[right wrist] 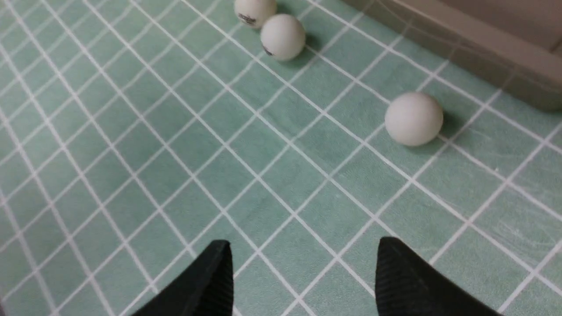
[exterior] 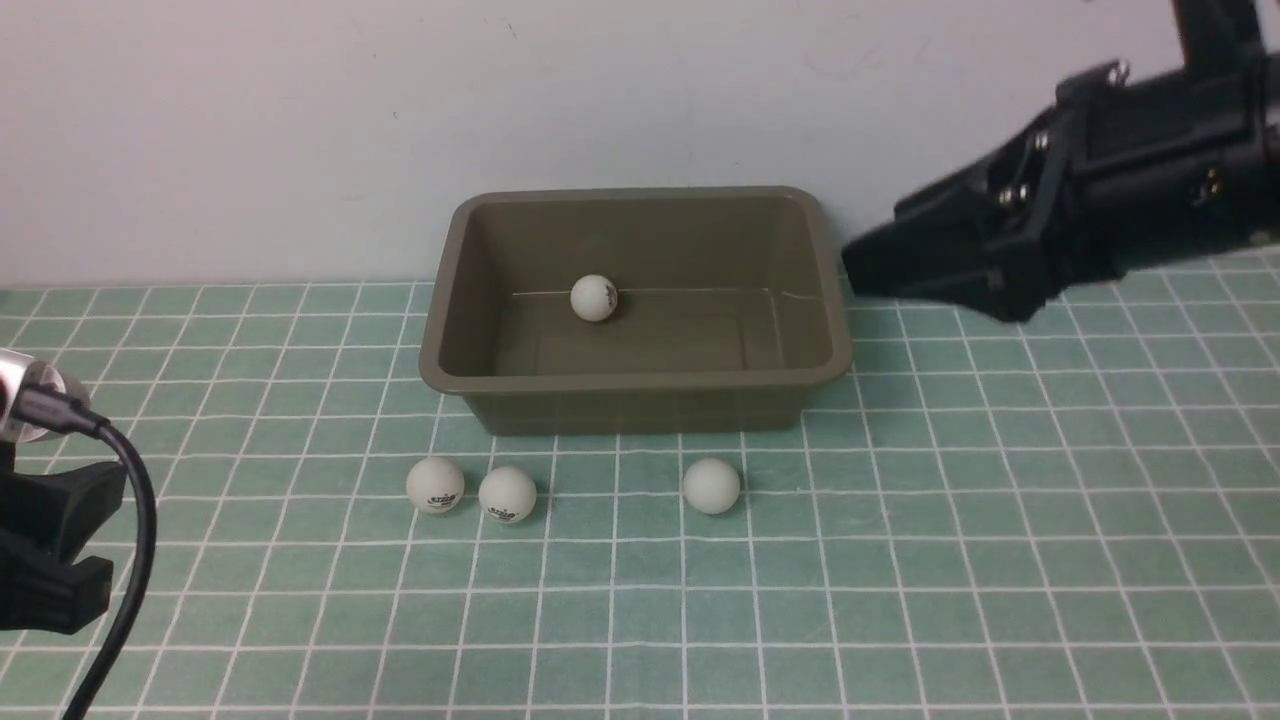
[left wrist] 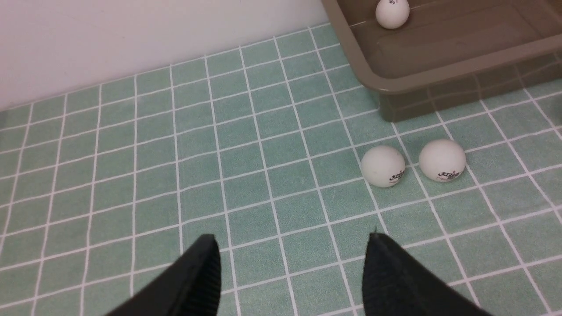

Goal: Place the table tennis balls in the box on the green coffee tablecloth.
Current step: 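Reach for and grasp a ping pong ball on the table beside the basket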

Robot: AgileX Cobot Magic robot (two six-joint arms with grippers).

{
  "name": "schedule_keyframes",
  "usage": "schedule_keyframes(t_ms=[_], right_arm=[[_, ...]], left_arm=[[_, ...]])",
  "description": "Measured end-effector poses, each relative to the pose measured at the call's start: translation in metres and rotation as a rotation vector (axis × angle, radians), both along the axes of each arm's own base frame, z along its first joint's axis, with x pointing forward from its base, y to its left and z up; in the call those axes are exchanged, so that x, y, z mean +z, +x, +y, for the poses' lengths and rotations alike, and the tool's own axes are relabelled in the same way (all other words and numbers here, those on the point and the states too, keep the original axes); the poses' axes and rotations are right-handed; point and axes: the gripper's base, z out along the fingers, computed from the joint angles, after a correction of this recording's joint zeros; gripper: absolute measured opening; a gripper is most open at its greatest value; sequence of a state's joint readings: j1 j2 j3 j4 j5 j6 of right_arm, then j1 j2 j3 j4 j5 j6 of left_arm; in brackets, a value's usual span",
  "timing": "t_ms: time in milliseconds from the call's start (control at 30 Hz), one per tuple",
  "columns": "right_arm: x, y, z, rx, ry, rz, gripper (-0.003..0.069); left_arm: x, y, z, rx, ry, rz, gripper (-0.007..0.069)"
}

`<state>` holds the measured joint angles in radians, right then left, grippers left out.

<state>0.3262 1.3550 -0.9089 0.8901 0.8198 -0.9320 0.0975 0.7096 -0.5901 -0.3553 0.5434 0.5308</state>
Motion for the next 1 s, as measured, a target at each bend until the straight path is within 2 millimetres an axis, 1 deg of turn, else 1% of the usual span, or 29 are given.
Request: schedule_keyframes(t_ms=[67,133,200,233,267,300,400,467,533,567,667,733,867,1000], right_arm=[[-0.021,-0.007,0.008,-0.052,-0.021,-0.024,0.0399],[-0.037,-0.013,0.018,-0.107,-0.034,-0.063,0.0399],[-0.046,-0.019,0.032,-0.136,-0.035,-0.095,0.0399],[-0.050,-0.019,0.038,-0.168,-0.026,-0.106,0.0399],[-0.054,-0.019,0.050,-0.199,-0.007,-0.098,0.0399],[-0.056,-0.017,0.055,-0.219,0.001,-0.093,0.0399],[-0.065,-0.006,0.072,-0.262,0.013,-0.059,0.0399],[-0.070,0.005,0.079,-0.279,0.006,-0.054,0.0400],[-0.079,0.019,0.089,-0.281,-0.021,-0.066,0.0425],[-0.081,0.023,0.092,-0.283,-0.025,-0.070,0.0440],[-0.091,0.032,0.097,-0.304,-0.040,-0.063,0.0477],[-0.101,0.039,0.098,-0.348,-0.057,-0.058,0.0496],[-0.118,0.047,0.100,-0.389,-0.090,-0.046,0.0505],[-0.126,0.055,0.107,-0.390,-0.097,-0.037,0.0504]], left_arm=[[0.000,0.000,0.000,0.000,0.001,0.000,0.0395],[0.000,0.000,0.000,0.000,0.000,0.000,0.0395],[0.000,0.000,0.000,0.000,0.000,0.000,0.0395],[0.000,0.000,0.000,0.000,0.000,0.000,0.0395],[0.000,0.000,0.000,0.000,0.000,0.000,0.0395],[0.000,0.000,0.000,0.000,0.000,0.000,0.0395],[0.000,0.000,0.000,0.000,0.000,0.000,0.0395],[0.000,0.000,0.000,0.000,0.000,0.000,0.0395],[0.000,0.000,0.000,-0.001,0.000,0.001,0.0395],[0.000,0.000,0.000,-0.001,0.000,0.002,0.0395],[0.000,0.000,0.000,-0.002,-0.001,0.005,0.0395],[-0.001,0.000,0.000,-0.004,-0.001,0.008,0.0395],[-0.001,0.000,0.000,-0.004,-0.001,0.008,0.0395],[-0.001,0.000,0.000,-0.004,-0.001,0.008,0.0395]])
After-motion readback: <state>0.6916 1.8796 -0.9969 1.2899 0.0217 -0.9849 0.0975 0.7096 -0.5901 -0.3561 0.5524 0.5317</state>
